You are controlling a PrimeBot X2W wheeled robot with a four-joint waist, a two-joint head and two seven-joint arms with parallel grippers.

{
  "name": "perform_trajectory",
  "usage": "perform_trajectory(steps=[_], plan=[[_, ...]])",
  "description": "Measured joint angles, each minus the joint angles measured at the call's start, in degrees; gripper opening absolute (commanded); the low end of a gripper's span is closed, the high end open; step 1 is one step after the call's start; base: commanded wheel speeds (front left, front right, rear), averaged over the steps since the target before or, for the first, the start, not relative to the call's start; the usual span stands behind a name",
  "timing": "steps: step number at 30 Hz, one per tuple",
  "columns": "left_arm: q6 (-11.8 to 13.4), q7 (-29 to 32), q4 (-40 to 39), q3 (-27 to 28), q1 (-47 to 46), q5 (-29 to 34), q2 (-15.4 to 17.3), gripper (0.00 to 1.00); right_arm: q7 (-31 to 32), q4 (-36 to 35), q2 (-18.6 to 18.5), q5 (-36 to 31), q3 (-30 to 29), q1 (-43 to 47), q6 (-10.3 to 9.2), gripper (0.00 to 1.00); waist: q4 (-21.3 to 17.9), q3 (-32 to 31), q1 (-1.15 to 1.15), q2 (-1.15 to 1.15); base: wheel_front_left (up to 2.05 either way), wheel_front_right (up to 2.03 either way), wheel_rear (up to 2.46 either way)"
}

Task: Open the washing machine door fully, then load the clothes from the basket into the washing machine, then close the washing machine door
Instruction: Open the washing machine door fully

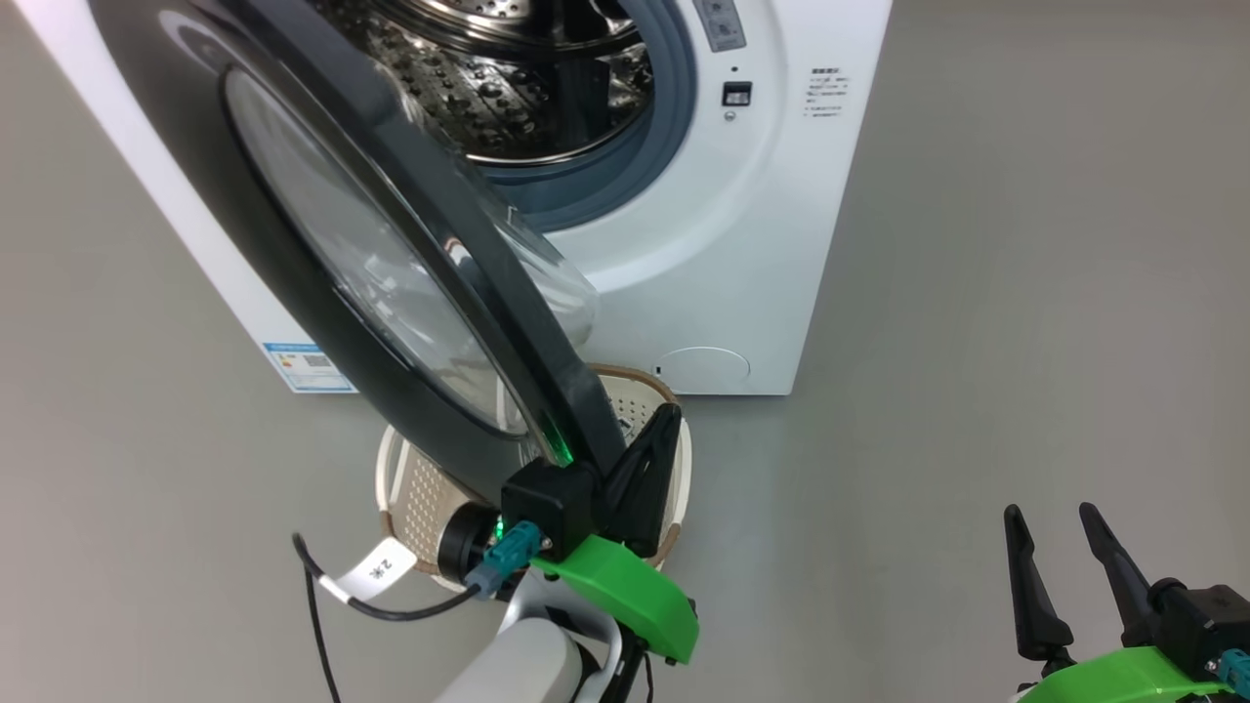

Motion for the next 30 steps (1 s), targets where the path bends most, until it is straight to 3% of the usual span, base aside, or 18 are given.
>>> perform_trajectory(steps=[30], plan=[[1.2, -1.3, -4.5, -1.5, 4.9, -0.4, 2.1, 0.0, 1.1, 0.0, 0.0, -0.1, 0.4, 0.4, 0.0, 1.0, 6.8, -1.0, 0.0, 0.0, 0.0, 0.0, 0.0]])
